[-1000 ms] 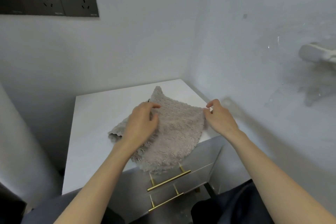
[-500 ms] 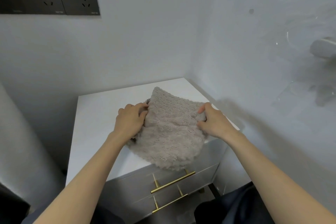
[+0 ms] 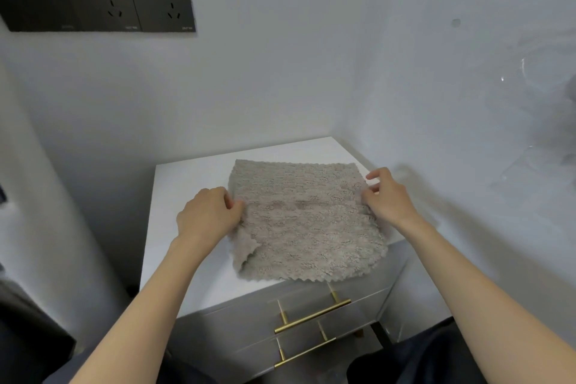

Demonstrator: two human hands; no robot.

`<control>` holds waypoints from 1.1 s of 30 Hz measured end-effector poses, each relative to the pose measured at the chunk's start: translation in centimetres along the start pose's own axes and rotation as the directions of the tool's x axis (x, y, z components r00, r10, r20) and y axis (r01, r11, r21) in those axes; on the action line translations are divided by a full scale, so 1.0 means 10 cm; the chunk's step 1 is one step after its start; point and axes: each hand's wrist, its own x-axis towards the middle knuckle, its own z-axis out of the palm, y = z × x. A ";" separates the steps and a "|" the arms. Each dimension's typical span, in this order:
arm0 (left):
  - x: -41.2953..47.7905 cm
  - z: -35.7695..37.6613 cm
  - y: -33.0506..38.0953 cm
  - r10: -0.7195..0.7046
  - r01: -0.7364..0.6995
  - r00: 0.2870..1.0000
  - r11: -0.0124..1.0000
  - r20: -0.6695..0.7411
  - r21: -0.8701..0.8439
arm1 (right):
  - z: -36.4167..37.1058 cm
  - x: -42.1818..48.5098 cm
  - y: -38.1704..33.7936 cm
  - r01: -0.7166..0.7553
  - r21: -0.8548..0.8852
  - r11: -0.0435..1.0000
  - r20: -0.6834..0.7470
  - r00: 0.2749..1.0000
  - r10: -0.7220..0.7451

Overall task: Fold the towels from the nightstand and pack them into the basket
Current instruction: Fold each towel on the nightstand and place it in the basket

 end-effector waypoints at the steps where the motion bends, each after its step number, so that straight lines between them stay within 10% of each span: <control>1: 0.02 0.00 -0.02 -0.012 0.012 1.000 1.000 -0.007 -0.026 | -0.02 -0.02 0.00 -0.040 -0.031 0.999 0.057 0.997 0.042; 15: 0.17 0.02 -0.18 -0.081 0.105 0.992 0.952 0.092 -0.288 | -0.12 -0.09 0.01 -0.086 -0.139 0.987 0.168 0.980 0.109; 24: 0.15 -0.20 -0.07 -0.073 -0.102 0.979 0.627 -0.189 -0.772 | -0.29 -0.07 -0.10 0.072 0.633 0.771 -0.164 0.986 0.043; 33: 0.04 -0.38 0.07 -0.096 -0.182 0.972 0.279 -0.216 -0.943 | -0.32 -0.17 -0.29 0.247 0.731 0.636 -0.324 0.946 0.005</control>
